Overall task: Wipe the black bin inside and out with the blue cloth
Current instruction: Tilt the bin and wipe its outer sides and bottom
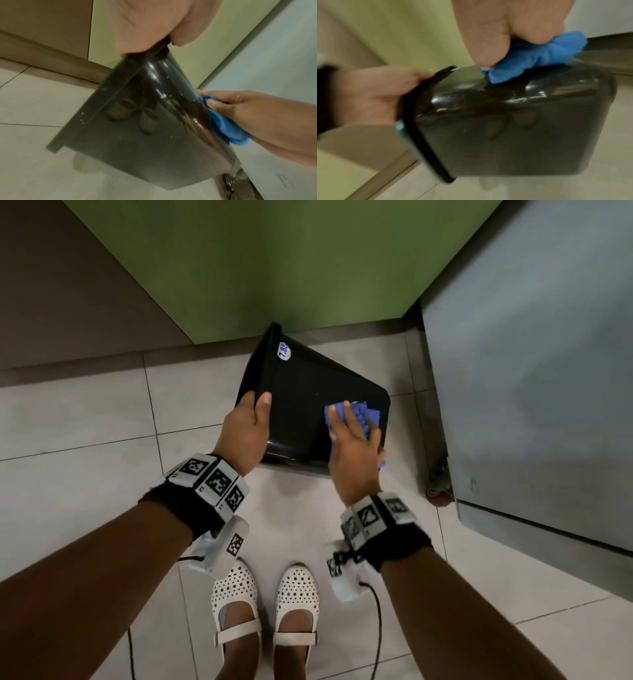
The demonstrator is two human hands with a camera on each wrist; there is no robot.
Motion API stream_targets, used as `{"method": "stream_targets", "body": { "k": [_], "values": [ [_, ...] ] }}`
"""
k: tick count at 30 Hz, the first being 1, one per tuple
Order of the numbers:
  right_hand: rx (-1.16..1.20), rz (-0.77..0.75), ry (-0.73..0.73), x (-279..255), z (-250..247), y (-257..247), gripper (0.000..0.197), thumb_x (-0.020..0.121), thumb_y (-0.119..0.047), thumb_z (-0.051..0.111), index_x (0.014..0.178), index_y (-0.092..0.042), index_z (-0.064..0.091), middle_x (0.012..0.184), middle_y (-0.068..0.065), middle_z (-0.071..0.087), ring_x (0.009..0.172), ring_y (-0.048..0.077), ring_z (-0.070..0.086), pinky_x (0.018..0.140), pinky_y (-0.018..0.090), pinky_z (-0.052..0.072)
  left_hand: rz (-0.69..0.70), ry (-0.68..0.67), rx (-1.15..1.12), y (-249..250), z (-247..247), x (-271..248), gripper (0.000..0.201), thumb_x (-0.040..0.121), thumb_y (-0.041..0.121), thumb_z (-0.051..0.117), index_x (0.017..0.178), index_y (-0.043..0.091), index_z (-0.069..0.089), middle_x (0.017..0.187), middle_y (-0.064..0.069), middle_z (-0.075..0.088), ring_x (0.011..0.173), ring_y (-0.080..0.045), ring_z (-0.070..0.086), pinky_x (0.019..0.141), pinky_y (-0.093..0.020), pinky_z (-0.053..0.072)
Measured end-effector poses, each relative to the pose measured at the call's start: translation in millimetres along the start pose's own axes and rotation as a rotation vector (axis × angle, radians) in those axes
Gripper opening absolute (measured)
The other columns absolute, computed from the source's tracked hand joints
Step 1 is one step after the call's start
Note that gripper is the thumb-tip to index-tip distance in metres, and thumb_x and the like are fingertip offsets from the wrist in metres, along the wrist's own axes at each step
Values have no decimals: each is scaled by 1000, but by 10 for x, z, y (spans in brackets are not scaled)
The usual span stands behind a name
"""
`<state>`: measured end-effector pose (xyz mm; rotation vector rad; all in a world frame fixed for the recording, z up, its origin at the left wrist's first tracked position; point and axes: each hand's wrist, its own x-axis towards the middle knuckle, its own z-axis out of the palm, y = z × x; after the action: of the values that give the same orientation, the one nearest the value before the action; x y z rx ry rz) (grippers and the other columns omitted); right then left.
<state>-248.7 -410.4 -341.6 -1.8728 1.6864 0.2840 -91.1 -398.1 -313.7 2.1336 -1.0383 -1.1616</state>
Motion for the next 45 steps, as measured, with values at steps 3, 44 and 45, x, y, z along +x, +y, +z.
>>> {"method": "stream_targets", "body": {
  "k": [3,44,45],
  "values": [
    [191,194,13,362,-158,166,55,99,-19,31,149,-30,12,159,-3,3,146,31,-1,116,58,7,26,-14,7,-31,-8,-29,40,100,30,27,120,2,48,106,-10,57,96,-22,53,80,-20,36],
    [650,633,32,379,-129,580,42,103,-22,20,137,-1,35,142,20,40,130,32,40,101,30,32,42,-267,-83,-38,-134,-35,27,100,26,31,122,16,43,107,0,57,100,-15,55,92,-28,42],
    [730,662,68,346,-88,585,42,104,-24,20,136,-3,37,141,20,42,130,32,41,103,32,32,34,-338,-85,-7,-162,-12,32,100,21,32,131,18,38,118,-2,54,110,-17,53,98,-30,40]
  ]
}}
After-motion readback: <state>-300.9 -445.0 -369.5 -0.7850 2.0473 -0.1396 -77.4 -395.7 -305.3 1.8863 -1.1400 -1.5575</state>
